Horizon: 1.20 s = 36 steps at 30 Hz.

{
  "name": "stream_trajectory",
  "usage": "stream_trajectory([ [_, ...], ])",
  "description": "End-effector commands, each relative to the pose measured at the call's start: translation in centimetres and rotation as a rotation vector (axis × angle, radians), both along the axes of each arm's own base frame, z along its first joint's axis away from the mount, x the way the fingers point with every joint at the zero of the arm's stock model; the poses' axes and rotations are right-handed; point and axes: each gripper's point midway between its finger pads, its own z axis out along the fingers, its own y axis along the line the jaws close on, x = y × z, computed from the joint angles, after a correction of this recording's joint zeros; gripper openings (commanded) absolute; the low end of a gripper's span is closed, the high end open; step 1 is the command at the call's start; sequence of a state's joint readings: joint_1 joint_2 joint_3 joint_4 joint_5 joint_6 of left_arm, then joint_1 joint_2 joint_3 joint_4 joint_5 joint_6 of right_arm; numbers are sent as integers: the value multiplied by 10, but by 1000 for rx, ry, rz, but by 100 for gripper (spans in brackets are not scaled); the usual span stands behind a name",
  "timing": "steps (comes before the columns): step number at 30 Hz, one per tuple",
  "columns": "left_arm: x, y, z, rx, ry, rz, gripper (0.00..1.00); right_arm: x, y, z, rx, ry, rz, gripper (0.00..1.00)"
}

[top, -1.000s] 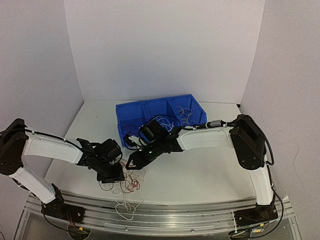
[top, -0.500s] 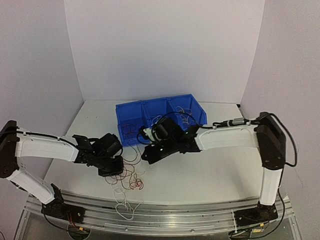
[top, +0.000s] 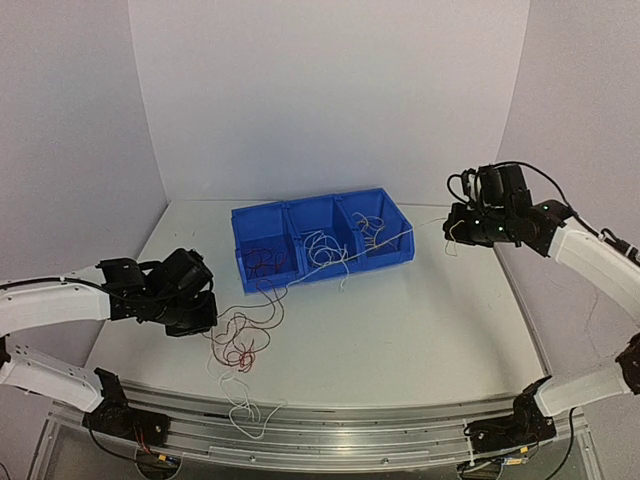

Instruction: Untangle the cables

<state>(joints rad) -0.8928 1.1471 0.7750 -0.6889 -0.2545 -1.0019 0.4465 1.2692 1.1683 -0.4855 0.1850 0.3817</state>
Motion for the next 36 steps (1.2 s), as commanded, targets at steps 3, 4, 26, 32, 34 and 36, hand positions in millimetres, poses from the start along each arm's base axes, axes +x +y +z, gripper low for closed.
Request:
stream_trajectory([
  [3,1,12,24,8,-62,11,0,-10,-10,-4,-73,31,-2,0],
  [4,1,20,26,24,-58,50,0,-8,-18,3,-117,12,-13,0],
  [26,6,146,-35,273,176,520,0,-33,-280,63,-241,89,-698,0],
  [32,16,140,-39,189,166,486,0,-27,-278,76,-27,55,-628,0],
  [34,32,122,-30,110,105,404,0,-12,-243,85,144,16,-479,0],
  [36,48,99,-19,12,42,307,0,-3,-213,98,292,-13,-356,0],
])
